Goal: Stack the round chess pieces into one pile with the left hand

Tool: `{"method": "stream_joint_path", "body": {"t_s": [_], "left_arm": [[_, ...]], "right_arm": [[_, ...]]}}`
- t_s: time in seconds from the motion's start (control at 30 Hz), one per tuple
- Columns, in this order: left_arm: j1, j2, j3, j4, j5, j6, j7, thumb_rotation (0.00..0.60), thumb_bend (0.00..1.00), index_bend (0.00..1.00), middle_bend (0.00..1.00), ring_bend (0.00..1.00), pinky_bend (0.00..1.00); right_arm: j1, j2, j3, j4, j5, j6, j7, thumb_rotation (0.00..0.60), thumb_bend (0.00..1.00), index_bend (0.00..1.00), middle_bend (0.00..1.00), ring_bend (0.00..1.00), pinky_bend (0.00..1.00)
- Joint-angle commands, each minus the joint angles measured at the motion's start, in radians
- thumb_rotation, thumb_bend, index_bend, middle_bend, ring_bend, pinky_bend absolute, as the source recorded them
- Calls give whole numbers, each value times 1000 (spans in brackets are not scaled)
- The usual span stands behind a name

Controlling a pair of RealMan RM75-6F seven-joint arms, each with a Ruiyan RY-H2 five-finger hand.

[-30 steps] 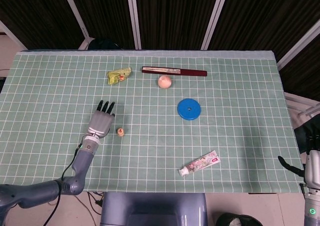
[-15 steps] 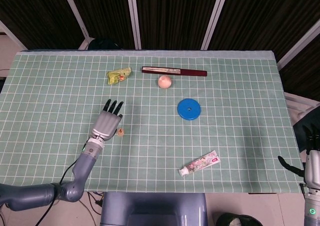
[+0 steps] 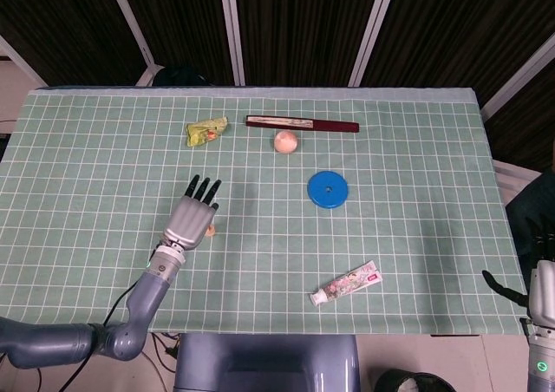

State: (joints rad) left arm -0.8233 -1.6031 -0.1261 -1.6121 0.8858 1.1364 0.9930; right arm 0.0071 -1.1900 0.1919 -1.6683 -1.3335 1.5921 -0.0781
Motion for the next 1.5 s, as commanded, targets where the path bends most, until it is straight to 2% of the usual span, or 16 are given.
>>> {"method": "stream_joint_path", "body": {"t_s": [0.03, 1.5], "left_arm": [[-4, -4, 7, 1, -3, -1, 6, 600, 309, 511, 35, 0, 0], [-30, -64, 37, 69, -31, 10, 32, 600, 309, 487, 33, 0, 0]], "right_arm": [[0, -1, 0, 0, 0, 0, -1, 600, 232, 92, 13, 0, 0], [0, 2, 1, -1, 1, -1, 3, 600, 232, 92, 13, 0, 0]]}}
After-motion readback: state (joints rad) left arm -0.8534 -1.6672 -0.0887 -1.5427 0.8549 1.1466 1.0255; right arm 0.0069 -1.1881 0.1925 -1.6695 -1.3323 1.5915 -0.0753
